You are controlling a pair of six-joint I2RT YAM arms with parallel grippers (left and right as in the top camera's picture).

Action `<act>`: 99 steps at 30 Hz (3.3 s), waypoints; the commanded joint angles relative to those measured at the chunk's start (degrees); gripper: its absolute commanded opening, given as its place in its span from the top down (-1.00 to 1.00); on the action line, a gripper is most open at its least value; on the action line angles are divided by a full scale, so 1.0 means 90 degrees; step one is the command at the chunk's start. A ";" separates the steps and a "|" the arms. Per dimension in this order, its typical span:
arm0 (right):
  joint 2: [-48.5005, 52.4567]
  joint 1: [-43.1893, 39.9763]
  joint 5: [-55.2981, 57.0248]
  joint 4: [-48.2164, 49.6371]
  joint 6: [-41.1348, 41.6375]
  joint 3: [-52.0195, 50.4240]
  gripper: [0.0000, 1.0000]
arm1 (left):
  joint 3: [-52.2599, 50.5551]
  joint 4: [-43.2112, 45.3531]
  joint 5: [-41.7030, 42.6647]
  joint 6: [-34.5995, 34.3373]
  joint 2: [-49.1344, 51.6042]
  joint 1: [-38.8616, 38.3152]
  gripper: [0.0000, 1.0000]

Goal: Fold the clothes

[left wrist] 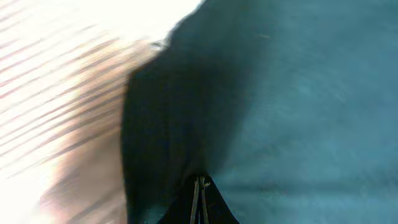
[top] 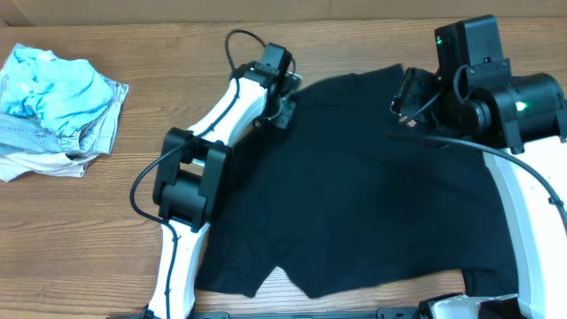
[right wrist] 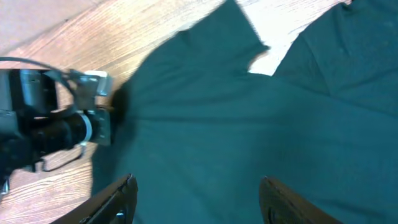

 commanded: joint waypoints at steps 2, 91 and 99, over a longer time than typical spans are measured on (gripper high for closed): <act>0.0124 -0.0024 0.0015 -0.0085 0.0046 -0.0066 -0.38 | -0.0211 -0.0469 -0.1875 -0.0850 0.0648 0.1418 0.92; 0.2669 0.1770 -0.4745 0.3143 -0.0440 -0.4005 -0.34 | 0.2055 -0.4631 0.0979 0.0277 -0.4597 0.2834 0.22; 0.2669 0.2392 -0.4748 0.7113 0.0860 -0.4131 0.92 | 0.2055 -0.4629 0.0981 0.0277 -0.4588 0.2827 0.22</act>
